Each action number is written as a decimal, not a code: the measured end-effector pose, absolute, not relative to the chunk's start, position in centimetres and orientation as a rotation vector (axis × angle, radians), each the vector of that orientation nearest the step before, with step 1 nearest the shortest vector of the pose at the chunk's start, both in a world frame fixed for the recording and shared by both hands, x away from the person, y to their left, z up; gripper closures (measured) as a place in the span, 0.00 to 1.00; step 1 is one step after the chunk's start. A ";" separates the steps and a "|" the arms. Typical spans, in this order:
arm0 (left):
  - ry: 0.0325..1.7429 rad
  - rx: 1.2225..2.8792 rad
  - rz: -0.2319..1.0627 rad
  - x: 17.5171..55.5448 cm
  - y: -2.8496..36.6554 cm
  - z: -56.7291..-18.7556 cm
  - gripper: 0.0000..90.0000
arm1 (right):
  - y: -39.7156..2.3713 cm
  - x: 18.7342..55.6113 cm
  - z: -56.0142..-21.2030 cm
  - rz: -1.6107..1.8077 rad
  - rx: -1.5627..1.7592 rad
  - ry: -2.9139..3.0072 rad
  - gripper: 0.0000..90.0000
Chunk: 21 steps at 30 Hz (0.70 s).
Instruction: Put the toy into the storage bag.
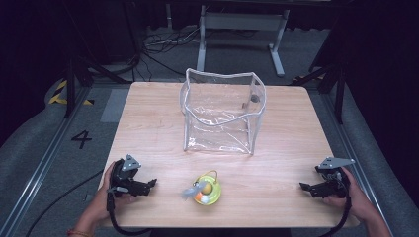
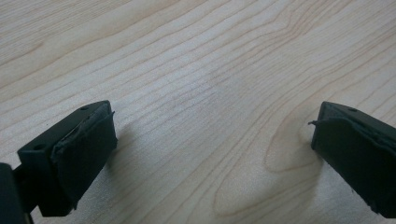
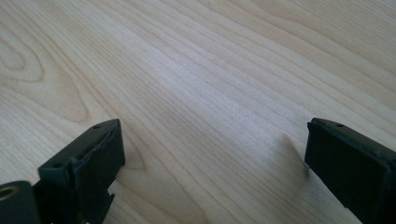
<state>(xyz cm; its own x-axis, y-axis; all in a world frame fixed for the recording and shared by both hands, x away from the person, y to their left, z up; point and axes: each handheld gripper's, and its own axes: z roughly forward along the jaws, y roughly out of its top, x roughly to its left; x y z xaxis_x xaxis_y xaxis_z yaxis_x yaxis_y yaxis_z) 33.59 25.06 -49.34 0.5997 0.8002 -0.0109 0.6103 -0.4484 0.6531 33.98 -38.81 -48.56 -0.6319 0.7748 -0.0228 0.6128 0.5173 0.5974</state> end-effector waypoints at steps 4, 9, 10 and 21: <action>1.105 2.210 0.397 33.6 25.1 -49.3 0.00 | -38.6 34.3 -48.1 0.796 1.122 2.541 0.20; 1.094 2.216 0.395 33.6 25.2 -49.3 0.00 | -38.4 34.7 -47.4 0.817 1.085 2.557 0.20; 1.094 2.216 0.395 33.6 25.2 -49.3 0.00 | -38.4 34.7 -47.4 0.817 1.085 2.557 0.20; 1.087 2.216 0.386 33.7 25.3 -49.3 0.01 | -34.6 35.1 -42.2 0.813 0.871 2.653 0.27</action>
